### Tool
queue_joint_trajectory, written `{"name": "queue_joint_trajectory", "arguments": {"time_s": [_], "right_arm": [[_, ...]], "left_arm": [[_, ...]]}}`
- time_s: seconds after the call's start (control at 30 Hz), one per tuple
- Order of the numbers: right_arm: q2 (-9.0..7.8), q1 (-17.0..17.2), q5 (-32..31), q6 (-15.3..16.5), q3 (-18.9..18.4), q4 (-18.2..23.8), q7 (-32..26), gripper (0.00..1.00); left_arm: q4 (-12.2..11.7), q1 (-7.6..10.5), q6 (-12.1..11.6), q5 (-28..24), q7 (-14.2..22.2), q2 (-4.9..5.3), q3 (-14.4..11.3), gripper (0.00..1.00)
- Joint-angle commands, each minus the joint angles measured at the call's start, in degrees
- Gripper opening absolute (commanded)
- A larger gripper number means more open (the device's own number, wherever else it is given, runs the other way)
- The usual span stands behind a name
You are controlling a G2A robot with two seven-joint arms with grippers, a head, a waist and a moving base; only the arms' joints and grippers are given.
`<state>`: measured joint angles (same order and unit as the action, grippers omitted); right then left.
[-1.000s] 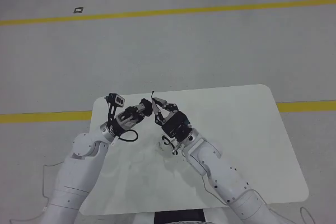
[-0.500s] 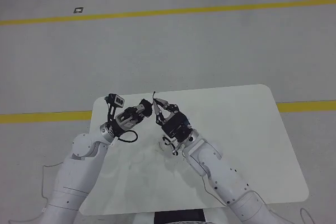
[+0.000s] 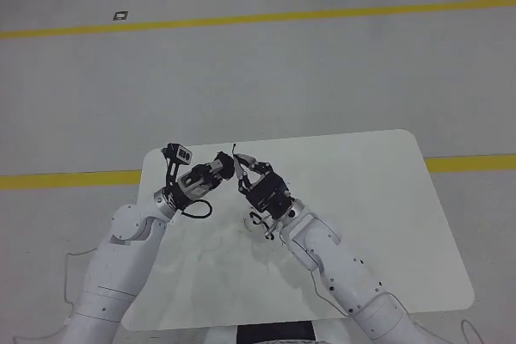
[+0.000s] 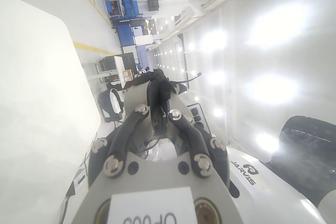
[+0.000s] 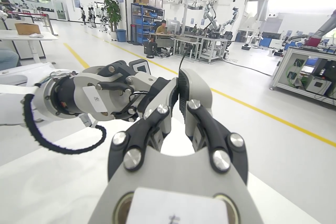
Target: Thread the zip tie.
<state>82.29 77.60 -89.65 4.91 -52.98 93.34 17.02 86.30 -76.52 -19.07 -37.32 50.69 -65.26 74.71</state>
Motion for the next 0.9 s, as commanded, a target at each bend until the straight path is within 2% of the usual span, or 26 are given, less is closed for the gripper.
{"name": "queue_joint_trajectory", "arguments": {"time_s": [0.0,0.03,0.07,0.17,0.2,0.23,0.5,0.53,0.6,0.67,0.77,0.87], "right_arm": [[0.00,-0.04,-0.03,0.05,-0.01,-0.03,-0.07,0.00],[0.01,-0.04,0.00,0.05,-0.03,-0.01,-0.12,0.15],[0.01,-0.04,0.03,0.03,-0.05,0.00,-0.14,0.40],[0.02,0.00,0.10,-0.18,-0.10,0.06,-0.18,0.84],[0.03,-0.01,0.12,-0.24,-0.13,0.11,-0.15,0.98],[0.03,-0.03,0.12,-0.32,-0.16,0.19,-0.10,1.00],[0.07,-0.21,0.36,-0.34,-0.40,0.74,0.06,0.97],[0.08,-0.25,0.52,-0.30,-0.43,0.79,0.10,0.93],[0.11,-0.39,0.92,-0.21,-0.48,0.87,0.16,0.91],[0.16,-0.54,1.29,-0.07,-0.48,0.97,0.14,0.80],[0.22,-0.74,1.90,0.11,-0.51,1.21,0.14,0.49],[0.25,-0.95,2.03,0.31,-0.51,1.49,0.09,0.42]], "left_arm": [[0.00,-0.01,-0.01,-0.03,-0.10,0.03,-0.03,0.00],[0.00,-0.01,-0.02,-0.05,-0.16,0.05,-0.05,0.00],[0.00,-0.01,-0.04,-0.05,-0.19,0.07,-0.06,0.00],[-0.06,0.00,-0.10,-0.07,-0.33,0.12,-0.07,0.00],[-0.14,0.04,-0.11,-0.06,-0.37,0.14,-0.05,0.00],[-0.20,0.07,-0.13,-0.08,-0.38,0.15,-0.06,0.00],[-0.28,0.14,-0.05,-0.03,-0.32,0.28,-0.31,0.00],[-0.31,0.13,-0.06,0.06,-0.30,0.31,-0.32,0.00],[-0.41,0.14,-0.16,0.30,-0.28,0.35,-0.32,0.00],[-0.44,0.12,-0.21,0.45,-0.28,0.40,-0.34,0.00],[-0.41,0.06,-0.26,0.58,-0.34,0.47,-0.35,0.00],[-0.29,-0.03,-0.32,0.61,-0.36,0.53,-0.37,0.00]]}}
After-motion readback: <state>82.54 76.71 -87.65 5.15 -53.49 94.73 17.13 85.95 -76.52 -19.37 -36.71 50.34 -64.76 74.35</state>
